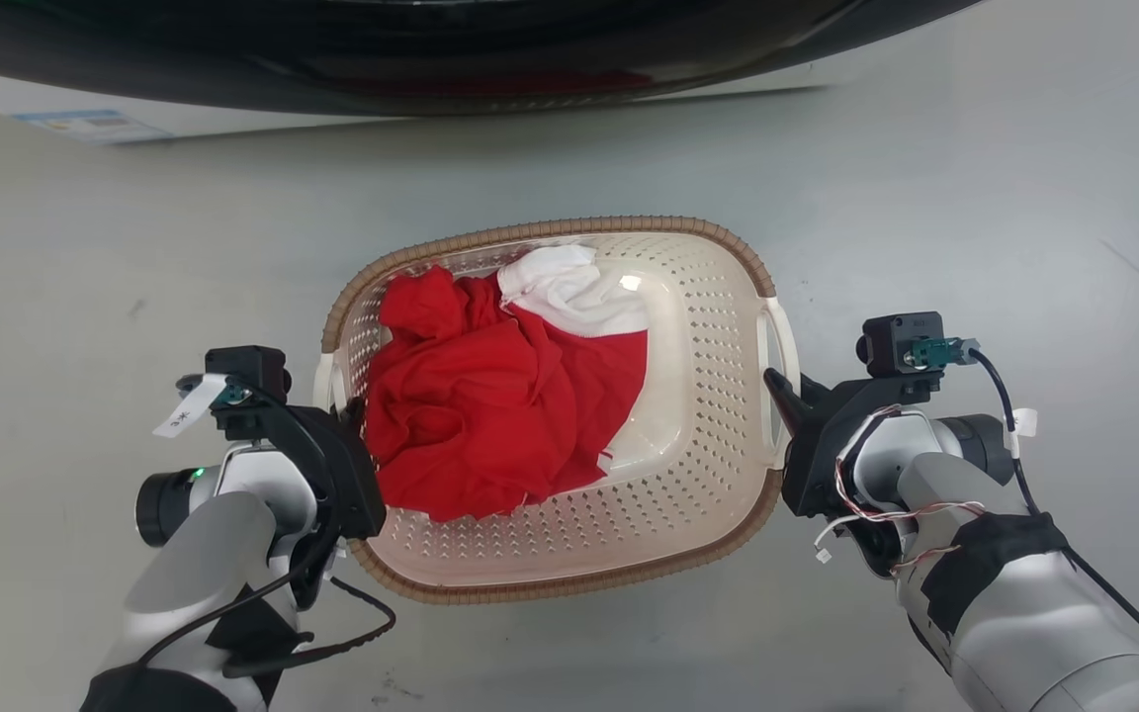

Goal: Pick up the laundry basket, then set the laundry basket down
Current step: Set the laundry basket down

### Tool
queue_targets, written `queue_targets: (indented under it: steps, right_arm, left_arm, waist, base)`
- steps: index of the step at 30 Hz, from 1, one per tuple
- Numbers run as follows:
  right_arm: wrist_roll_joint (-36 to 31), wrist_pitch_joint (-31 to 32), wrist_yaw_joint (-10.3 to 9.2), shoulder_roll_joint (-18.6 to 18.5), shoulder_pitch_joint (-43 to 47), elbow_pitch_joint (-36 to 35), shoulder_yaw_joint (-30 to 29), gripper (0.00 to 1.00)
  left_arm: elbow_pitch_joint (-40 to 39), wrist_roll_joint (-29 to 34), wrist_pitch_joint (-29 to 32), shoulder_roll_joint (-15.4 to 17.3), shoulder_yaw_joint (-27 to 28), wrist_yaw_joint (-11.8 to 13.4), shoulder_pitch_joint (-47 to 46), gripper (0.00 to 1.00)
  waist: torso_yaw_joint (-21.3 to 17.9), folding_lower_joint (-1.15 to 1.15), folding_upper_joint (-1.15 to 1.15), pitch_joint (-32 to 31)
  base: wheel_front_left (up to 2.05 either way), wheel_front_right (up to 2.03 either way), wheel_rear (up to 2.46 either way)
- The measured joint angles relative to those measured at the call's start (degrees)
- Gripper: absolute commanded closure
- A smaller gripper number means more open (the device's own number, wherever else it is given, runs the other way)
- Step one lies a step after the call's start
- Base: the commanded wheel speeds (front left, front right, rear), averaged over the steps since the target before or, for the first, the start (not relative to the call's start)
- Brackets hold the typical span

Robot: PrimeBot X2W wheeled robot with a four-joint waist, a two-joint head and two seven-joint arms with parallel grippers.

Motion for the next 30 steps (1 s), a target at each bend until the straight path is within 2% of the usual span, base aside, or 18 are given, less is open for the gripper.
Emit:
queue_targets:
  steps: [11,23,24,25,26,27,28,30]
  right_arm:
    - [-1.98,-4.31,0.00,0.09,-1.82,1.52,0.94,1.00]
    - [-1.99,-6.54,0.08,0.24,-2.88,3.11,1.42,1.00]
    - [-1.99,-6.55,0.08,0.24,-2.91,3.20,1.48,1.00]
    - [-1.99,-6.81,0.11,0.24,-2.94,3.20,1.62,1.00]
    - [-2.00,-7.00,0.13,0.24,-2.97,3.21,1.83,0.74]
    - [-2.00,-7.04,0.15,0.24,-2.99,3.28,1.97,0.25]
    - [-1.99,-7.20,0.41,0.29,-2.99,3.26,2.08,0.00]
    - [-2.00,-7.32,0.58,0.58,-2.99,3.23,2.41,0.00]
  left_arm:
    - [1.85,1.16,-3.39,-0.58,-0.54,-0.01,-1.90,1.00]
    - [4.10,1.12,-3.44,-1.32,-1.07,-0.08,-2.88,1.00]
    - [4.22,1.12,-3.43,-1.37,-1.22,-0.09,-2.92,0.86]
    - [4.33,1.12,-3.42,-1.44,-1.34,-0.10,-2.99,0.42]
    - [4.41,1.12,-3.41,-1.53,-1.48,-0.42,-3.06,0.00]
    - [4.44,1.13,-3.33,-1.67,-1.74,-0.59,-3.09,0.00]
    - [4.48,1.13,-3.20,-2.04,-2.00,-0.63,-3.09,0.00]
    - [4.61,1.13,-3.19,-2.58,-2.25,-0.98,-3.09,0.00]
  waist:
    - [0.22,0.00,0.00,3.45]
    - [0.70,-0.01,-0.01,4.11]
    - [0.73,-0.01,-0.01,4.10]
    - [0.77,-0.02,-0.01,4.08]
    - [0.81,-0.01,-0.01,4.06]
    - [0.86,-0.01,-0.01,4.03]
    - [0.91,-0.01,-0.01,4.00]
    - [1.02,-0.01,-0.01,3.91]
  base:
    - [0.00,0.00,0.00]
    - [0.00,0.00,0.00]
    - [0.00,0.00,0.00]
    - [0.00,0.00,0.00]
    - [0.00,0.00,0.00]
    - [0.00,0.00,0.00]
    - [0.00,0.00,0.00]
    - [0.00,0.00,0.00]
